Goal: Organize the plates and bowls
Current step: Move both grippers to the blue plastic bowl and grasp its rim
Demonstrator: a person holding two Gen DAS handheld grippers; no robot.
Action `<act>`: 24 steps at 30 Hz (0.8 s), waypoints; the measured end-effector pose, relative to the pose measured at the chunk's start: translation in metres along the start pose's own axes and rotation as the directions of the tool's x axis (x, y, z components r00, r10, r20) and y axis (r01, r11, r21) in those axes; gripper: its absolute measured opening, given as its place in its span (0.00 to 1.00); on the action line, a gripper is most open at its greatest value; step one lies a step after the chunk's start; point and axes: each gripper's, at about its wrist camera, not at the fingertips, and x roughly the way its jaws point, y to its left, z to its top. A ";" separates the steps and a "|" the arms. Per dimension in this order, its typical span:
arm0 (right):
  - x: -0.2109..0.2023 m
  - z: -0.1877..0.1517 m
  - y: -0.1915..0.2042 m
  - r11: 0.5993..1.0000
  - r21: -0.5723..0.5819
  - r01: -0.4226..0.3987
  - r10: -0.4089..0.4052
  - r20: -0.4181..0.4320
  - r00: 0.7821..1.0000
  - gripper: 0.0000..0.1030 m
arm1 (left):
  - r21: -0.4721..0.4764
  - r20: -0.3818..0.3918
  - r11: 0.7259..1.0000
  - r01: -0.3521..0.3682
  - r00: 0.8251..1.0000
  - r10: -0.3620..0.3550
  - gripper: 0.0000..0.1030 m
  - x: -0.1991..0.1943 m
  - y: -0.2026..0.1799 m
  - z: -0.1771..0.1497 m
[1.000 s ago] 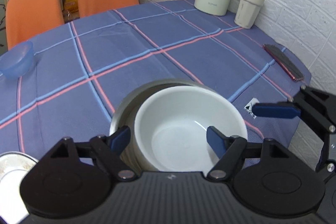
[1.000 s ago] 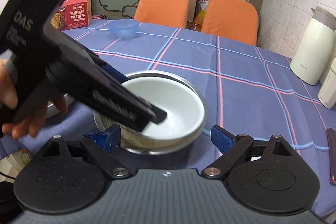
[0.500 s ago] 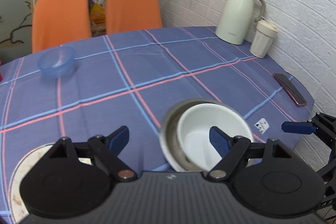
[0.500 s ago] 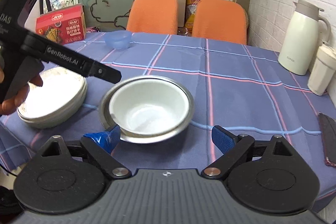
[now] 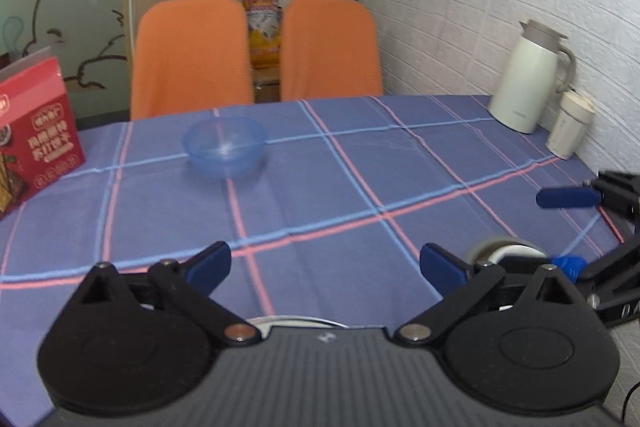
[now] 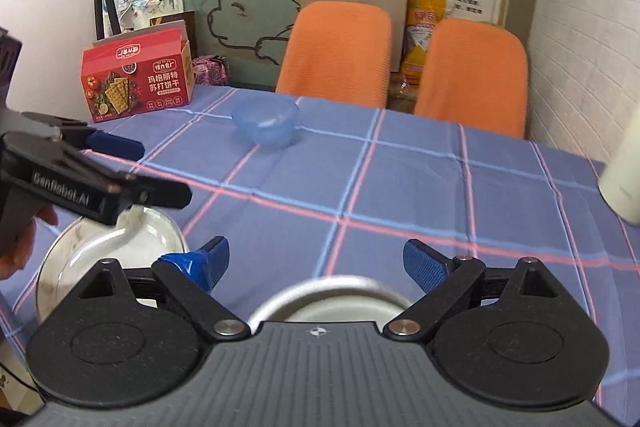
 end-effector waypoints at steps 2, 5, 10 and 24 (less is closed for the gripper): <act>0.017 0.015 0.002 1.000 -0.013 -0.017 0.017 -0.007 1.000 0.79 | -0.016 -0.004 1.000 -0.016 1.000 0.016 0.97 0.005 0.015 0.003; 0.044 0.036 0.005 0.999 -0.020 -0.049 0.049 -0.024 0.999 0.79 | -0.037 -0.018 0.999 -0.038 0.999 0.038 0.97 0.016 0.037 0.007; 0.086 0.062 0.007 0.998 -0.026 -0.059 0.058 -0.069 0.996 0.79 | -0.082 -0.053 0.993 -0.080 0.996 0.076 0.97 0.039 0.073 0.016; 0.168 0.086 0.029 0.988 -0.144 -0.052 0.026 -0.175 0.984 0.79 | -0.204 -0.098 0.975 -0.086 0.993 0.067 0.97 0.129 0.133 0.083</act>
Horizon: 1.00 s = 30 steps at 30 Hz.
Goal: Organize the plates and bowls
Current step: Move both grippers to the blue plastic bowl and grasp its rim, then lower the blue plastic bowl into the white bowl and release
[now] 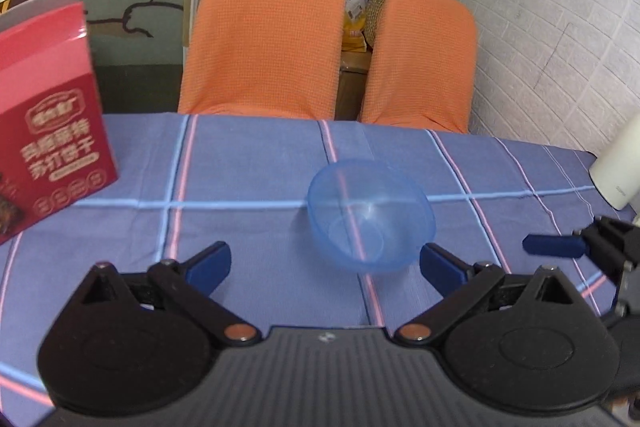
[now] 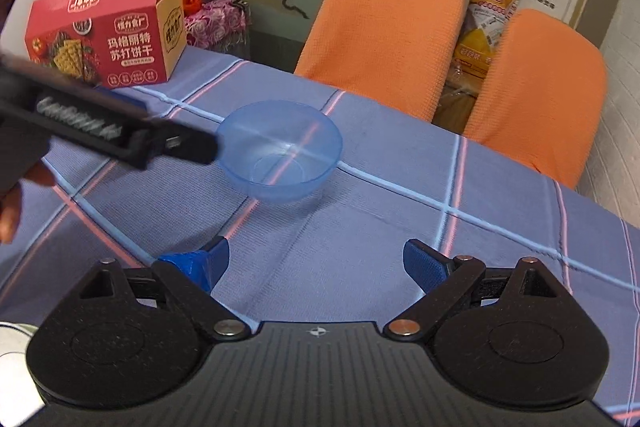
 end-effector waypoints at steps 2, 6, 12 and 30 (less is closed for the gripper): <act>0.009 0.005 0.003 1.000 -0.022 -0.010 0.010 -0.013 1.000 0.79 | -0.016 -0.015 1.000 -0.004 1.000 0.004 0.97 0.016 0.001 0.008; 0.025 0.013 0.006 0.999 -0.048 -0.001 -0.001 -0.028 1.000 0.79 | -0.039 -0.057 0.999 -0.009 0.998 0.007 0.97 0.043 0.005 0.015; 0.047 0.021 0.003 0.999 -0.033 0.001 -0.002 -0.033 0.999 0.79 | -0.077 -0.078 0.997 -0.007 0.997 0.000 0.97 0.066 0.018 0.020; 0.065 0.029 0.017 0.998 0.019 -0.064 0.062 0.089 0.994 0.74 | 0.021 -0.077 0.996 0.086 0.993 -0.084 0.41 0.081 0.002 0.027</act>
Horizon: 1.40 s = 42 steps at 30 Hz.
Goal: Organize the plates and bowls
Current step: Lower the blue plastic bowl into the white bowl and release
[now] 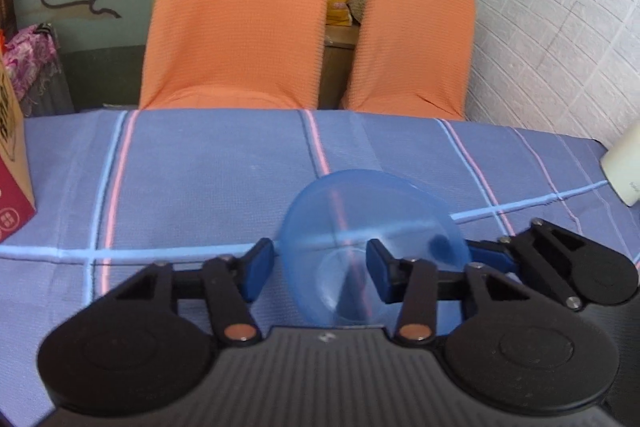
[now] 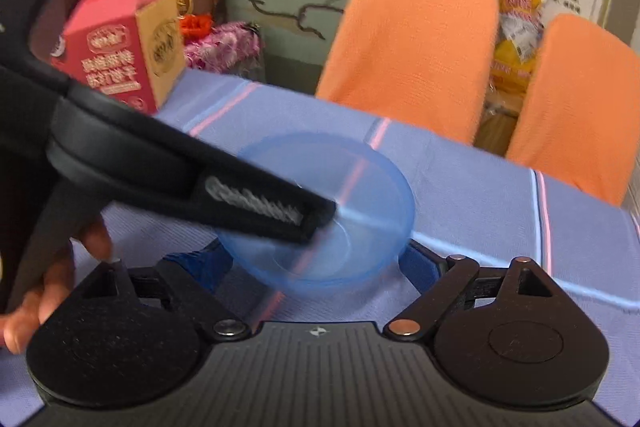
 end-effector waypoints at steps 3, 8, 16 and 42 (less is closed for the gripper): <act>-0.014 0.003 0.010 0.999 -0.038 0.014 -0.013 0.026 1.000 0.75 | 0.037 0.021 0.999 -0.025 0.999 0.024 0.41 -0.013 -0.009 -0.002; -0.047 0.001 0.011 0.999 -0.028 0.026 -0.025 0.043 0.999 0.75 | 0.046 0.043 0.999 0.008 0.999 -0.010 0.41 -0.043 -0.025 -0.008; -0.129 -0.032 0.006 0.997 -0.018 0.076 -0.076 0.004 0.997 0.76 | 0.054 -0.001 0.992 0.110 0.994 -0.110 0.41 -0.081 -0.093 -0.051; -0.261 -0.193 -0.035 0.955 0.267 0.131 -0.118 -0.062 0.991 0.76 | 0.301 -0.074 0.937 0.177 0.984 -0.162 0.73 -0.123 -0.272 -0.201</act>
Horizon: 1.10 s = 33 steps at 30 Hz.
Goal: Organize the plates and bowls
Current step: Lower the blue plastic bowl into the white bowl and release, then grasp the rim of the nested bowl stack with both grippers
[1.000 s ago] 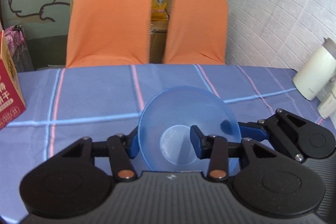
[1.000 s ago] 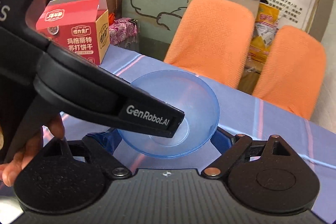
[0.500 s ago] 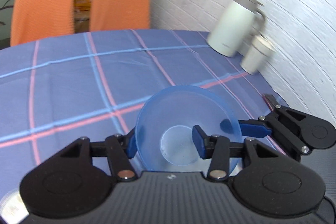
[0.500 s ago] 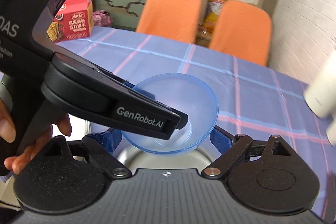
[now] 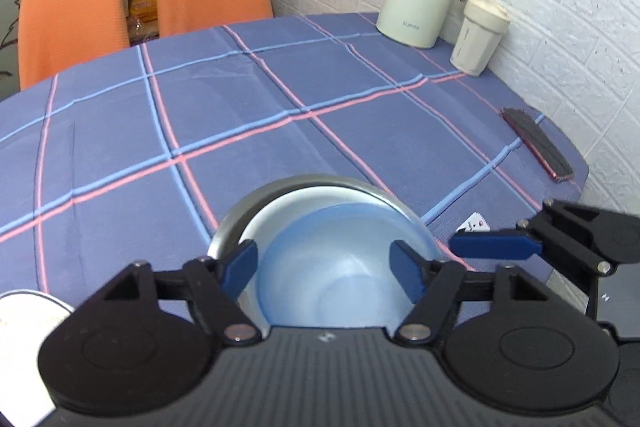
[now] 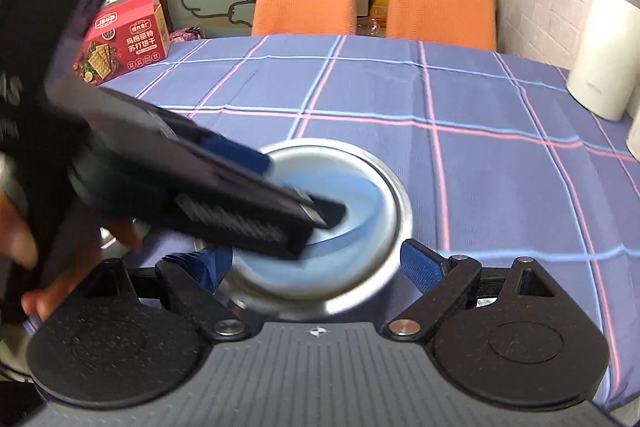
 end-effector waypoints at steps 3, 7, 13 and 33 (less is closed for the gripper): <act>-0.016 -0.012 -0.005 0.999 0.026 0.019 -0.020 0.041 0.999 0.76 | -0.018 0.057 1.000 -0.019 0.998 0.020 0.75 -0.018 0.007 0.000; -0.030 -0.030 -0.010 0.991 0.136 0.020 -0.037 0.126 0.991 0.77 | -0.086 0.138 0.996 -0.030 0.990 0.042 0.79 -0.041 0.012 -0.009; -0.035 -0.055 -0.007 0.957 0.290 0.031 -0.100 0.227 0.969 0.77 | -0.170 0.154 0.983 -0.072 0.983 0.099 0.80 -0.043 0.011 -0.029; 0.022 -0.027 -0.032 0.961 0.274 0.039 -0.072 0.109 0.991 0.78 | -0.180 0.065 0.975 -0.132 0.987 0.145 0.94 -0.003 0.032 -0.011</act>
